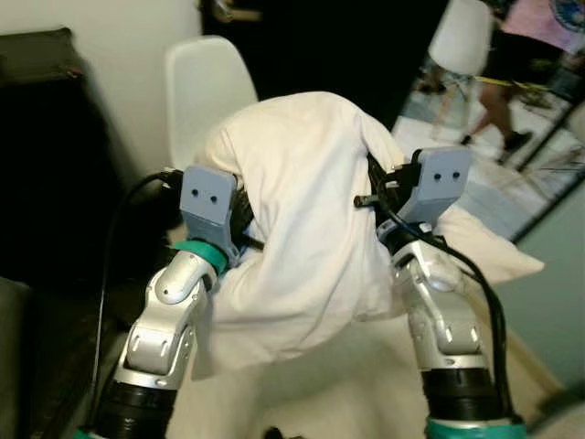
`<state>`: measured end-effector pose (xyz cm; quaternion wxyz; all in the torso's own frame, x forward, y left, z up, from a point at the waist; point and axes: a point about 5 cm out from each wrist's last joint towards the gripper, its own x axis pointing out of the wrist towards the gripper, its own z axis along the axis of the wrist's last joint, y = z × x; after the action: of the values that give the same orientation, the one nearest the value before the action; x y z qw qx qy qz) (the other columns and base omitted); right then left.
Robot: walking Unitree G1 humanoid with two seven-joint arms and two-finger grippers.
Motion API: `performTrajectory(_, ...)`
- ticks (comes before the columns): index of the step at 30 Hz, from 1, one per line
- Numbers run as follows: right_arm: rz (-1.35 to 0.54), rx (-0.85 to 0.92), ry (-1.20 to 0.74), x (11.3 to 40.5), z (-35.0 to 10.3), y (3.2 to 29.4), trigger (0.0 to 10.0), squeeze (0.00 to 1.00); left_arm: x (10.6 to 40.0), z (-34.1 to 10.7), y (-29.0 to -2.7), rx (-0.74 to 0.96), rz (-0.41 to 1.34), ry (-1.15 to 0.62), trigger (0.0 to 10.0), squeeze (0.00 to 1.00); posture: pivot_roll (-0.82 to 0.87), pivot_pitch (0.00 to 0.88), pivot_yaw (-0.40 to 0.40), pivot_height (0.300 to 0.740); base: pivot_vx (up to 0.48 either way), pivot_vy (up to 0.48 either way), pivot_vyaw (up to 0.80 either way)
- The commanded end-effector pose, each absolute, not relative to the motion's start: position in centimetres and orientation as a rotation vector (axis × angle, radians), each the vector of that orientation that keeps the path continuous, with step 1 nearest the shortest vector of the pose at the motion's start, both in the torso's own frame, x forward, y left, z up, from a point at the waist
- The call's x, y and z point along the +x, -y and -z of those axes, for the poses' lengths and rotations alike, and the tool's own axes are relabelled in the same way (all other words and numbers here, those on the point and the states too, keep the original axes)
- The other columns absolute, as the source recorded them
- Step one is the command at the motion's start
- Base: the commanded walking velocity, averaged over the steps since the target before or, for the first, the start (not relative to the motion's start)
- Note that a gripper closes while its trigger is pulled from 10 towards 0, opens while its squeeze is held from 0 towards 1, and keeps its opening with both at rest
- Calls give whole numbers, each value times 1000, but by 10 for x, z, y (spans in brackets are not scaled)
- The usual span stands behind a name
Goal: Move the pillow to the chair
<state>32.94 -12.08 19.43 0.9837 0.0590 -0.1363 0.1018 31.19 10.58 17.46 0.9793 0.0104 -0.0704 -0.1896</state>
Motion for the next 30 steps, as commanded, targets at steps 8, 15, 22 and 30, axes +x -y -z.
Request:
performTrajectory(8,-140,175,100,330,-146,131,10000,0,319,-140,-109,46,293,79,10000,0,45,11,0,740,0,0,-100)
performTrajectory(15,-147,156,92,328,-142,130,10000,0,317,-145,-105,32,316,119,10000,0,44,11,1,740,0,0,0)
performTrajectory(22,-153,160,109,330,-143,127,10000,0,321,-154,-104,-16,308,172,10000,0,49,17,-1,740,188,0,0)
performTrajectory(30,-159,161,149,335,-154,125,10000,0,325,-162,-102,-9,303,202,10000,0,85,11,27,740,262,0,0)
